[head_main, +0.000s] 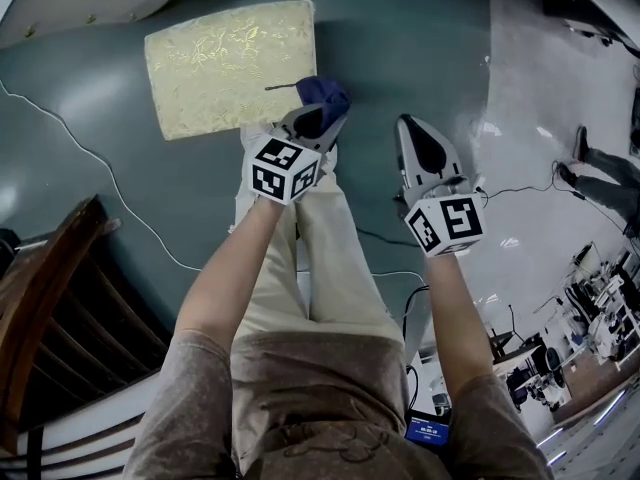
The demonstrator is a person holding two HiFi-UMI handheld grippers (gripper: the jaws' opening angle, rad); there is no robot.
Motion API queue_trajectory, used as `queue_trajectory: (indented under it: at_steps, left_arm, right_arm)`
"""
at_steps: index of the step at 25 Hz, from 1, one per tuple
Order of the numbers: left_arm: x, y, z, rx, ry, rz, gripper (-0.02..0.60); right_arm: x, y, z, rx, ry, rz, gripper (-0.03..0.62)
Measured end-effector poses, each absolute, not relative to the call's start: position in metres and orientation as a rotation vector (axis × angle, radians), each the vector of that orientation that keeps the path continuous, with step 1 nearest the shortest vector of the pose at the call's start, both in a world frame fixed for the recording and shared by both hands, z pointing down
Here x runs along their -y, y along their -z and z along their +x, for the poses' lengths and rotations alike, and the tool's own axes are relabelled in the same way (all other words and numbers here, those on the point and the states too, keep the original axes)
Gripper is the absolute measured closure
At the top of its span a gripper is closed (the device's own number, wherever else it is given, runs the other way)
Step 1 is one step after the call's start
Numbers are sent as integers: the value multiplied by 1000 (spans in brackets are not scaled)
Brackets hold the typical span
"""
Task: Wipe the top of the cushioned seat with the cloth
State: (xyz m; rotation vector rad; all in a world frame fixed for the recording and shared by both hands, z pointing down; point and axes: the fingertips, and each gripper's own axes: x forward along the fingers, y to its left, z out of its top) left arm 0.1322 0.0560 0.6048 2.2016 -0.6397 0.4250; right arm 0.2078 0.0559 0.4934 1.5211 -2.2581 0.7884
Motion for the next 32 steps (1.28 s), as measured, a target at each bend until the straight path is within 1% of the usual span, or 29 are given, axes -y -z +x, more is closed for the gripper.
queue_trajectory:
  at_steps: [4, 9, 14, 18, 26, 29, 32]
  left_arm:
    - [-41, -556, 139, 634, -352, 2254, 488]
    - [-9, -470, 119, 692, -312, 2341, 488]
    - [33, -338, 94, 807, -249, 2507, 488]
    - [59, -233, 71, 859, -195, 2679, 488]
    - [31, -87, 24, 866, -99, 2774, 488]
    - [17, -51, 11, 858, -80, 2821, 488]
    - [-2, -32, -4, 869, -67, 2830, 488]
  right_arm:
    - [-61, -473, 216, 2255, -773, 1566, 599]
    - [-55, -416, 219, 2288, -766, 1619, 599]
    - [-31, -331, 218, 2388, -692, 1637, 599]
    - [0, -259, 201, 2512, -541, 1621, 599]
    - [-8, -147, 164, 2618, -429, 1579, 599]
    - [-12, -119, 155, 2646, -381, 1563, 599]
    - [-24, -100, 143, 2674, -350, 1537, 599]
